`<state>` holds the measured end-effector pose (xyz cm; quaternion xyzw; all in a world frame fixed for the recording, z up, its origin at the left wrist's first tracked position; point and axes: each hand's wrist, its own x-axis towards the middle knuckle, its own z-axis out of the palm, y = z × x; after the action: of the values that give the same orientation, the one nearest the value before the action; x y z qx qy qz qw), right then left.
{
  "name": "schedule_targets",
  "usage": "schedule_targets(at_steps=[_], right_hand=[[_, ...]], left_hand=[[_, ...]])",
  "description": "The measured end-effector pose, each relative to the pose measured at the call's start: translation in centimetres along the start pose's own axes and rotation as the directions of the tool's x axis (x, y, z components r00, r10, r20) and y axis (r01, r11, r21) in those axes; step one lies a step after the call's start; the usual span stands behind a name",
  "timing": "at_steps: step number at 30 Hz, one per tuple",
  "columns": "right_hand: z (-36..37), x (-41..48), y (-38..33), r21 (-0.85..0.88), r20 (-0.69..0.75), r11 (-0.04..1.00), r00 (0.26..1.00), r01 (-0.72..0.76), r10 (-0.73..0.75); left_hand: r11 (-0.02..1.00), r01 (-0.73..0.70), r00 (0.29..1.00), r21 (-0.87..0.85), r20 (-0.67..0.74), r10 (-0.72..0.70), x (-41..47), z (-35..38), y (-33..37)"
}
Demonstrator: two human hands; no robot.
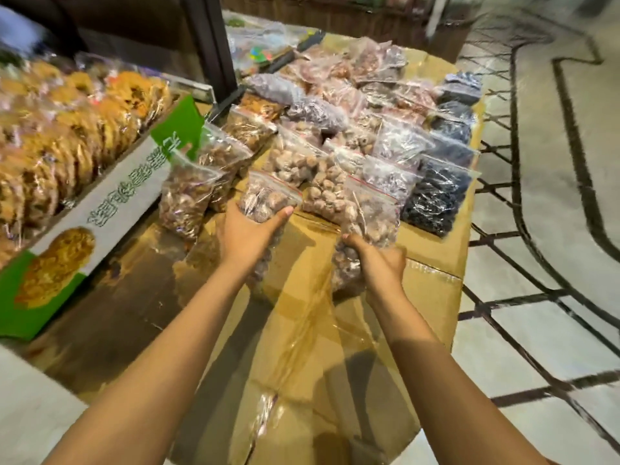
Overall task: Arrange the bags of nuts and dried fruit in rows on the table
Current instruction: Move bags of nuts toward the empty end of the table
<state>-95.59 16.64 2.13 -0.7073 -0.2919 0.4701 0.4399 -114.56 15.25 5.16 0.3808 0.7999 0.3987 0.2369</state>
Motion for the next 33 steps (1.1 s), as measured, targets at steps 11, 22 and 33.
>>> schedule_targets(at_steps=[11,22,33], right_hand=[[12.1,3.8,0.3,-0.490,-0.094,0.872,0.994,0.008,-0.062],[14.9,3.9,1.5,-0.436,-0.246,0.897,0.968,-0.072,-0.041],[13.9,3.6,0.9,-0.593,-0.145,0.804,0.988,-0.040,-0.057]], left_hand=[[0.949,-0.063,0.967,0.308,0.255,-0.019,13.0,4.1,-2.7],[0.958,-0.003,0.983,0.285,0.178,-0.050,12.9,5.9,-3.2],[0.937,0.001,0.971,0.350,0.225,-0.085,12.0,5.2,-3.0]])
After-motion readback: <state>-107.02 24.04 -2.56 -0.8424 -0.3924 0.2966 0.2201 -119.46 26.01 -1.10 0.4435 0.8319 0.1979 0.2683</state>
